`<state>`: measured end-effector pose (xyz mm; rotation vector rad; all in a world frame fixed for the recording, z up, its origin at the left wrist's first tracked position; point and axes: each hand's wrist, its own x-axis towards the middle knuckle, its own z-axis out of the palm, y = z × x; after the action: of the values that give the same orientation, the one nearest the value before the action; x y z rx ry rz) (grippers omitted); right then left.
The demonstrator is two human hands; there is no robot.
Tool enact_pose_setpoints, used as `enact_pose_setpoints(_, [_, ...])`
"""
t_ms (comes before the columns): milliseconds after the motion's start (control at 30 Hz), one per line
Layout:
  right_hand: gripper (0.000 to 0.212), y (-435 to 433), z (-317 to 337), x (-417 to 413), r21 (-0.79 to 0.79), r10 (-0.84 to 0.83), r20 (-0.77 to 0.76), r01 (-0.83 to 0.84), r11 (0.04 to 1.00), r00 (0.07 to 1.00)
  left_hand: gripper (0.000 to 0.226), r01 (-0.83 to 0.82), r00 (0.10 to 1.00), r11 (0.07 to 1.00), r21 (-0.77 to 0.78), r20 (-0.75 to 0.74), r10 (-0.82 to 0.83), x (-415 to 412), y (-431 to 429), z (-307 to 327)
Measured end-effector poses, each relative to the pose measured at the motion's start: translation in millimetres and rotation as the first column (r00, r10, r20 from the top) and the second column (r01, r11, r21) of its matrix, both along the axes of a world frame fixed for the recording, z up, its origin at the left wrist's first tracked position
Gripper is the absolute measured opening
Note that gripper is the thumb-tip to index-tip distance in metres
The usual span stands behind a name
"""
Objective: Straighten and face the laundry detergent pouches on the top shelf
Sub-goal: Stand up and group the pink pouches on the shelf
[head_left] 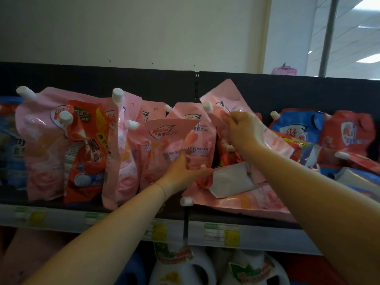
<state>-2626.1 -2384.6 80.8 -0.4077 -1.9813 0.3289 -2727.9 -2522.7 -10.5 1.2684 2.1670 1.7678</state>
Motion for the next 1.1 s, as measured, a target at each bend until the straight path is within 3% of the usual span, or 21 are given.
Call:
enact_pose_setpoints(133, [0.036, -21.0, -7.8, 1.5, 0.028, 0.034, -0.192, -0.029, 0.999, 0.981, 0.108, 0.201, 0.977, 0.971, -0.126, -0.051, -0.209, 25.9, 1.0, 10.1])
enact_pose_setpoints(233, [0.037, -29.3, -10.6, 0.2, 0.031, 0.064, -0.317, -0.057, 0.998, 0.946, 0.126, 0.198, 0.969, 0.966, -0.165, -0.112, -0.218, 34.5, 2.4, 15.3])
enact_pose_setpoints(467, [0.046, -29.7, 6.8, 17.8, -0.007, 0.026, -0.49, -0.034, 0.999, 0.871, 0.128, 0.263, 0.961, 0.962, -0.079, -0.066, -0.268, 47.1, -3.4, 20.4])
enact_pose_setpoints(667, [0.036, -68.5, 33.5, 31.1, -0.009, 0.119, -0.583, -0.152, 0.988, 0.804, 0.139, 0.367, 0.921, 0.925, 0.094, -0.176, -0.348, 72.3, 5.9, 22.7])
enact_pose_setpoints(800, [0.031, -101.1, 31.2, 16.0, -0.075, 0.236, -0.604, -0.35, 0.934, 0.761, 0.127, 0.254, 0.963, 0.912, 0.322, -0.176, -0.206, 67.6, -4.9, 15.6])
enact_pose_setpoints(933, [0.033, -125.8, 17.0, -3.6, -0.166, 0.353, -0.632, -0.565, 0.808, 0.69, 0.118, 0.028, 0.939, 0.938, 0.345, -0.33, 0.093, 42.8, -38.9, 5.5])
enact_pose_setpoints(967, [0.033, -130.0, 12.3, -8.5, -0.184, 0.375, -0.635, -0.603, 0.776, 0.676, 0.117, -0.083, 0.885, 0.939, 0.333, -0.409, 0.223, 37.2, -48.2, 3.5])
enact_pose_setpoints(1033, [0.036, -136.0, 0.4, -19.4, -0.22, 0.42, -0.584, -0.633, 0.743, 0.695, 0.116, -0.333, 0.685, 0.892, 0.306, -0.571, 0.452, 24.2, -62.2, -4.2])
enact_pose_setpoints(1100, [0.036, -136.4, -14.6, -32.4, -0.246, 0.47, -0.438, -0.605, 0.757, 0.766, 0.112, -0.477, 0.561, 0.826, 0.302, -0.618, 0.55, 12.1, -72.9, -14.3])
